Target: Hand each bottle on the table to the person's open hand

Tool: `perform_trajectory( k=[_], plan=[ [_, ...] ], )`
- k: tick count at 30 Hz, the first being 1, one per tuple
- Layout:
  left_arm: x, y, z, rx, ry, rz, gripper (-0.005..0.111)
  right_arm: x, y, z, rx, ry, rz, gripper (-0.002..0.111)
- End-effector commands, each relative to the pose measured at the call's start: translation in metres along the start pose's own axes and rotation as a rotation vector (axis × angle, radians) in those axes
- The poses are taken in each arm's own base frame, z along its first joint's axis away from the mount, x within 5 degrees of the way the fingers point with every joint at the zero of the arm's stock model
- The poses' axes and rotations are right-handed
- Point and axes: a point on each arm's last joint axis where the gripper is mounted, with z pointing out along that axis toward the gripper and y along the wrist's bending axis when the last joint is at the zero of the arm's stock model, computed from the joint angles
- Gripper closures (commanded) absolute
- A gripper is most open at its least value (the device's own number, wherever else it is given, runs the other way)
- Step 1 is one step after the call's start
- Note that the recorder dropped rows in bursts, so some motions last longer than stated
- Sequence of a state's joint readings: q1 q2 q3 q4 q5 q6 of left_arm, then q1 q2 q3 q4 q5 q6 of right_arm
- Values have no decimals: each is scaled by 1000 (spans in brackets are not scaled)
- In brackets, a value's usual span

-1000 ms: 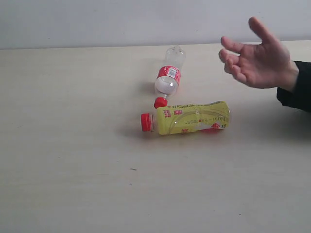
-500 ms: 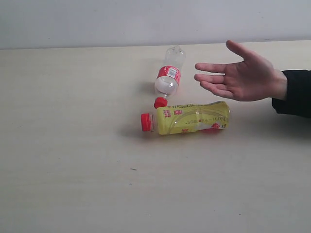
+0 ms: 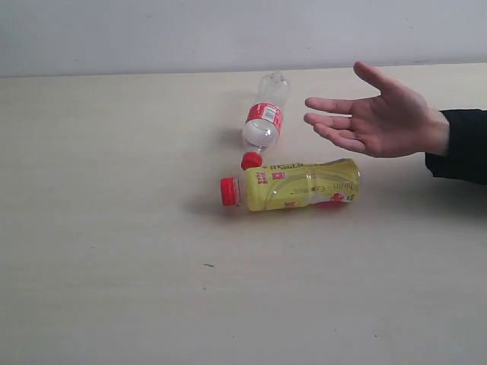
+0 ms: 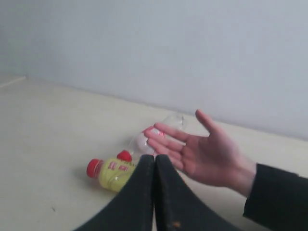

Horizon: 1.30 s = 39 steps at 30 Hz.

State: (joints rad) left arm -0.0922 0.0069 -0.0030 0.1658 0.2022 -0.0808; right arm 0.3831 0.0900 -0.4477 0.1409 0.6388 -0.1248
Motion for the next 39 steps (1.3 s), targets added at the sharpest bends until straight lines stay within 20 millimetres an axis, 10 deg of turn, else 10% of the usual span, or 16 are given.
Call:
perform_trajectory(
  k=[1, 11, 18, 39],
  plan=[
    [0, 0, 0, -4, -12, 4, 107, -14, 5, 34, -95, 180, 2, 108],
    [0, 0, 0, -4, -12, 4, 107, -55, 12, 139, -325, 517, -76, 101],
    [0, 0, 0, -4, -12, 4, 107, -40, 7, 207, -382, 682, -136, 98],
    [0, 0, 0, -4, -12, 4, 107, 5, 60, 314, -452, 981, -845, 85]
  ],
)
